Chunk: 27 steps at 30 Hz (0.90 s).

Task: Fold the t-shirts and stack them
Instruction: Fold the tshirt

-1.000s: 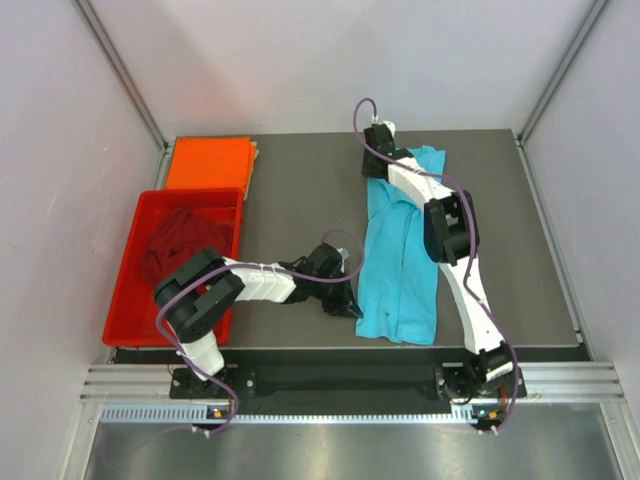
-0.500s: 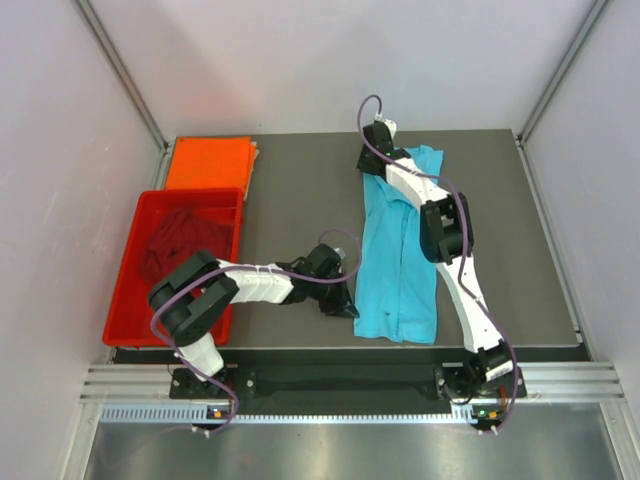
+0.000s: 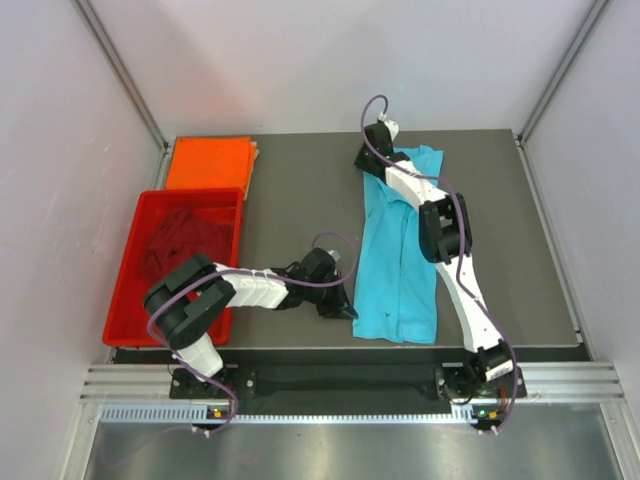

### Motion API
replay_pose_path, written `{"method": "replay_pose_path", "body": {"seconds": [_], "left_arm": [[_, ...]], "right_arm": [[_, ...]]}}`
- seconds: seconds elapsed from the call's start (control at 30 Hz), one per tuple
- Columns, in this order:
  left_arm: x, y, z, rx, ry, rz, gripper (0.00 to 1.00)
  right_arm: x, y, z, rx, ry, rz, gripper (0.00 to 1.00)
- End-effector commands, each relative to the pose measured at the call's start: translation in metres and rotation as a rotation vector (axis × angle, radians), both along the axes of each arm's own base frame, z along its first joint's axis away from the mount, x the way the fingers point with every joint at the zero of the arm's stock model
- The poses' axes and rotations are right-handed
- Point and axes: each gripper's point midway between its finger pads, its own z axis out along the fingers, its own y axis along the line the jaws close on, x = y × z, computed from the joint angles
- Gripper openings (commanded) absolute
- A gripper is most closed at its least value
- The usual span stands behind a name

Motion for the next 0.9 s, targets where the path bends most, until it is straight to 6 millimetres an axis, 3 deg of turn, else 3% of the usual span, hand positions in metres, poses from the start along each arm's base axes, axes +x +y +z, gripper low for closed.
{"method": "replay_pose_path", "body": {"seconds": [0.0,0.1,0.23,0.3,0.4,0.6,0.87], "left_arm": [[-0.029,0.047,-0.049,0.222,0.087,0.009,0.00],[-0.026,0.045,-0.047,0.230,0.075,0.002,0.00],[-0.022,0.041,-0.046,0.227,0.068,0.001,0.00],[-0.023,0.042,-0.047,0.223,0.071,0.000,0.00],[-0.023,0.042,-0.045,0.216,0.065,0.001,0.00],[-0.021,0.040,-0.042,0.210,0.047,-0.006,0.00],[-0.020,0.039,-0.040,0.200,0.034,-0.018,0.00]], "right_arm": [[0.014,0.007,0.017,0.036,-0.070,0.010,0.00],[0.010,0.007,0.022,0.009,-0.071,0.048,0.05],[0.000,-0.004,0.048,-0.037,-0.105,0.047,0.16],[-0.006,-0.010,0.050,-0.074,-0.107,0.054,0.19],[-0.013,-0.012,0.077,-0.121,-0.148,0.090,0.22],[-0.030,-0.006,0.093,-0.199,-0.150,0.152,0.25],[-0.067,-0.018,0.053,-0.366,0.029,0.134,0.24]]}}
